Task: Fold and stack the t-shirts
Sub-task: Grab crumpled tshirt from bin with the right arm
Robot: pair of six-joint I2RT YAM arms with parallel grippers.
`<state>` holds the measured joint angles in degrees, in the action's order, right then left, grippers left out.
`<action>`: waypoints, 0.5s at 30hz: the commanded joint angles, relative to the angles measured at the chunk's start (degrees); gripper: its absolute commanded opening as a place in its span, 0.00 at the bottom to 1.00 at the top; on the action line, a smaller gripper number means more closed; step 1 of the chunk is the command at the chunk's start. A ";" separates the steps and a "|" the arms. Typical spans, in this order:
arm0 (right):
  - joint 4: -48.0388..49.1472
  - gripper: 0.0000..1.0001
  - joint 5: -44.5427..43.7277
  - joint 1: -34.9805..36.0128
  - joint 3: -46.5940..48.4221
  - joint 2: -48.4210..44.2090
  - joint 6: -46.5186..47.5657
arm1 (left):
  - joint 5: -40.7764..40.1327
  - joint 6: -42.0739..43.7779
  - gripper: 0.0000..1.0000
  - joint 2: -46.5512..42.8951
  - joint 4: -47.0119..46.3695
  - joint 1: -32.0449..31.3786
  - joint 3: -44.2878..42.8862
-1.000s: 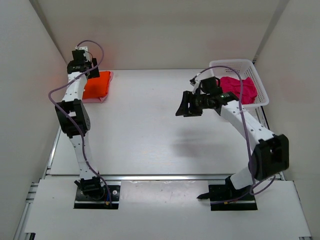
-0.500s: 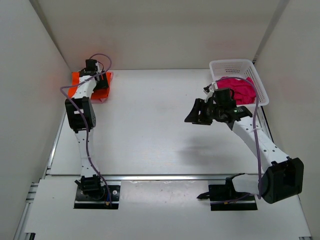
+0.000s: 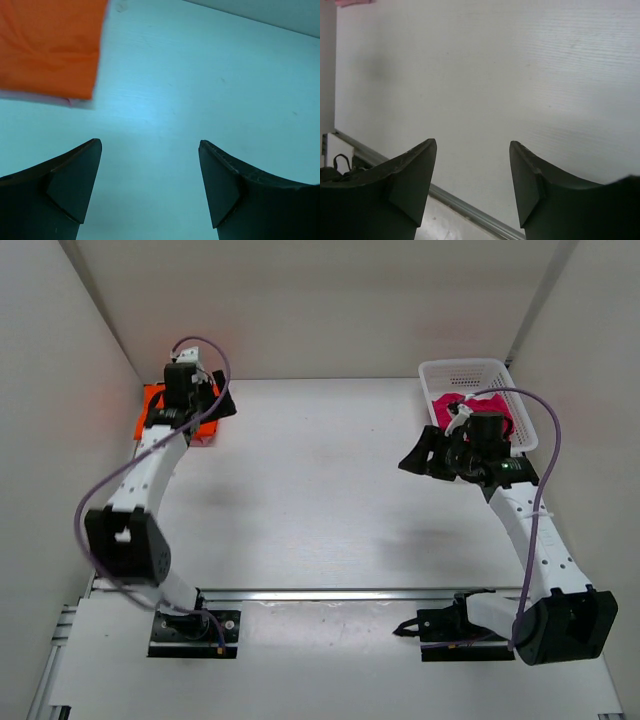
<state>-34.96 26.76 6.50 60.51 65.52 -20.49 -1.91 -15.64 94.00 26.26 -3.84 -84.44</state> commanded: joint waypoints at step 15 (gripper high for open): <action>-3.53 0.73 -12.79 -13.26 26.14 20.06 12.40 | 12.19 -3.35 0.84 -37.74 2.12 -2.76 29.60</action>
<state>-39.46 16.25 -4.36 81.80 80.88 -10.04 6.79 -20.43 59.55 26.76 -8.86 -54.78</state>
